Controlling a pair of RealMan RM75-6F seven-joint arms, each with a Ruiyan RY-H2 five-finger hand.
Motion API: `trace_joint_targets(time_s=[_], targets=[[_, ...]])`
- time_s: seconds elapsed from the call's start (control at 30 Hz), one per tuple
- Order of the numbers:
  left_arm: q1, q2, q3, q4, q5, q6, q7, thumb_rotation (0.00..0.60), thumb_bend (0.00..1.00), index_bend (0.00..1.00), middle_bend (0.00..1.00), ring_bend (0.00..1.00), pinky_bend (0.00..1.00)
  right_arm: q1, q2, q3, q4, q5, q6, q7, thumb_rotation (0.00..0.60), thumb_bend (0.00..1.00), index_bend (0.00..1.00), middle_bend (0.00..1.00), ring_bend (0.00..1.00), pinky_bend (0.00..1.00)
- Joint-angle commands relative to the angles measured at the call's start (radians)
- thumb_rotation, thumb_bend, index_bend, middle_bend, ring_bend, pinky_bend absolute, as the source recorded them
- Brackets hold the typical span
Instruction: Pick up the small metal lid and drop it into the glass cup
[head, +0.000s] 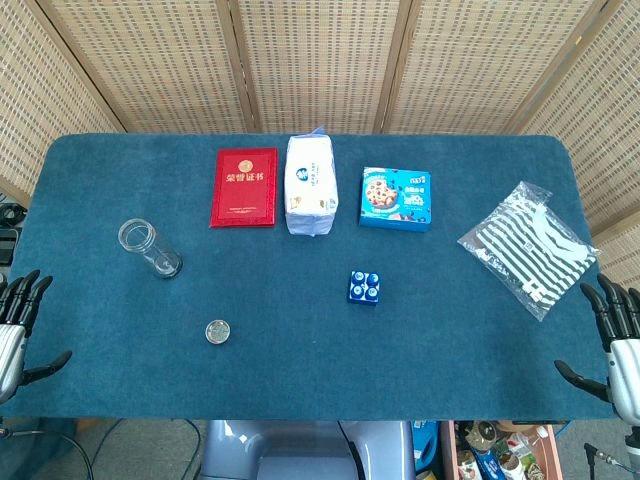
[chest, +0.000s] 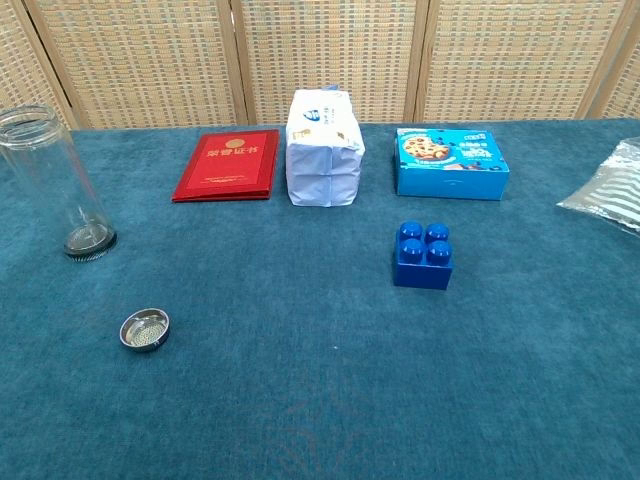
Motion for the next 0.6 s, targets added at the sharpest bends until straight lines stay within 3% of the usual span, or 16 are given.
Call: trace_joint_targets(time_s=[0.03,0.3,0.37,0.43,0.6], targets=[[0.000,-0.001,0.002,-0.001,0.002,-0.002,0.003,0.600,0.19,0.00,0.00,0.00,0.00,-0.001,-0.001,-0.002,0.002,-0.002,0.001,0.002,0.600,0.00,0.03,0.00,0.00,0.00],[-0.034,-0.020,0.012,0.003,0.010,-0.070,0.020,0.600,0.19,0.00,0.00,0.00,0.00,-0.001,0.005,-0.001,-0.002,0.002,0.001,0.009,0.600,0.00,0.03,0.00,0.00,0.00],[-0.065,-0.033,0.010,0.006,0.008,-0.121,0.021,0.600,0.19,0.00,0.00,0.00,0.00,-0.002,0.004,0.000,0.000,0.002,0.002,0.010,0.600,0.00,0.03,0.00,0.00,0.00],[-0.155,-0.083,-0.011,0.038,0.011,-0.245,0.060,0.600,0.19,0.02,0.00,0.00,0.00,0.001,0.004,0.002,0.001,0.010,-0.004,0.010,0.600,0.00,0.03,0.00,0.00,0.00],[-0.295,-0.182,-0.039,0.098,-0.015,-0.437,0.070,0.600,0.19,0.23,0.00,0.00,0.00,0.006,0.001,0.004,0.003,0.020,-0.015,0.004,0.600,0.00,0.03,0.00,0.00,0.00]])
